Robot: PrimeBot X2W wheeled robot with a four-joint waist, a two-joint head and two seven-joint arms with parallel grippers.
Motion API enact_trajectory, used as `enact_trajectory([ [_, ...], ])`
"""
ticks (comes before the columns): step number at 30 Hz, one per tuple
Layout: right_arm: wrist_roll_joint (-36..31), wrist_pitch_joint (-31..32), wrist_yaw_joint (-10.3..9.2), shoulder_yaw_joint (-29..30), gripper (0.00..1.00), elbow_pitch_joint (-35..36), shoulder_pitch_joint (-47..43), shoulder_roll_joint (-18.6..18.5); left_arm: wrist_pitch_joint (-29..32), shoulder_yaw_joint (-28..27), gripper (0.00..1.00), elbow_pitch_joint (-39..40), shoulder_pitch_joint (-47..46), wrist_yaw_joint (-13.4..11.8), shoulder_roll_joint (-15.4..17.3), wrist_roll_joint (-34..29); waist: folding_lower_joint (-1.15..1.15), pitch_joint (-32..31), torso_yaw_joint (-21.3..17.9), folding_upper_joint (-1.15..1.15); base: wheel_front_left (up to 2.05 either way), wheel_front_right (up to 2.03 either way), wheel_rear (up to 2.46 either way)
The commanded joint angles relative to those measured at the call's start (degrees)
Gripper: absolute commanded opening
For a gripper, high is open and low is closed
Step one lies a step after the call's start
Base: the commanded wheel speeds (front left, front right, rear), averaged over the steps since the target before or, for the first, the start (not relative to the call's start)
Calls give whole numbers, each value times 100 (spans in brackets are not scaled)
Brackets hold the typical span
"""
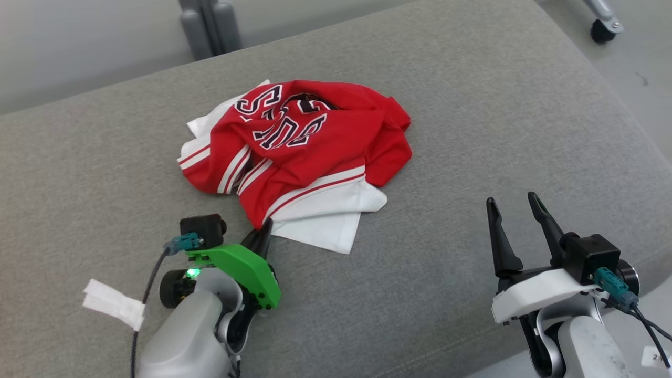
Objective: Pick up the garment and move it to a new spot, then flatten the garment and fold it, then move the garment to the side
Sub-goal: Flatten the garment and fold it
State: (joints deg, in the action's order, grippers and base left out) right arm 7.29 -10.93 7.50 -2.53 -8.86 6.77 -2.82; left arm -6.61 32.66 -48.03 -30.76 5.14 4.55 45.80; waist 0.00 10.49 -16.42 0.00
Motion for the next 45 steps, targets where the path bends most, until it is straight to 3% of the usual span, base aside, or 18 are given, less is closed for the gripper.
enact_trajectory([
  [1,-30,12,-2,43,100,31,-74,-12,28,-50,0,197,148,32,162,36,0,-85,483,0,0,0,0],
  [6,-32,58,-2,70,100,59,-119,-15,299,-196,0,1153,651,-201,592,209,0,-187,845,0,0,0,0],
  [12,-25,94,-2,58,100,82,-136,-14,805,-383,0,2622,1381,-821,1112,354,0,-273,1095,0,0,0,0],
  [20,-45,125,-2,103,100,122,-172,-12,1548,-426,0,4843,2298,-1538,1540,621,0,-299,1273,0,0,0,0],
  [28,-62,117,-2,124,100,141,-181,-12,2159,-347,0,6806,2866,-2040,1855,767,0,-266,1380,0,0,0,0],
  [31,-30,103,-2,76,100,121,-139,-12,2239,-415,0,6747,2838,-2129,1930,763,0,-249,1364,0,0,0,0],
  [35,-17,95,-2,-6,100,111,-37,-13,2157,-575,0,6042,2445,-2086,1943,681,0,-187,1289,0,0,0,0],
  [45,-77,97,-2,-138,100,114,109,-12,1832,-749,0,3288,1185,-1917,1979,272,0,24,804,0,0,0,0],
])
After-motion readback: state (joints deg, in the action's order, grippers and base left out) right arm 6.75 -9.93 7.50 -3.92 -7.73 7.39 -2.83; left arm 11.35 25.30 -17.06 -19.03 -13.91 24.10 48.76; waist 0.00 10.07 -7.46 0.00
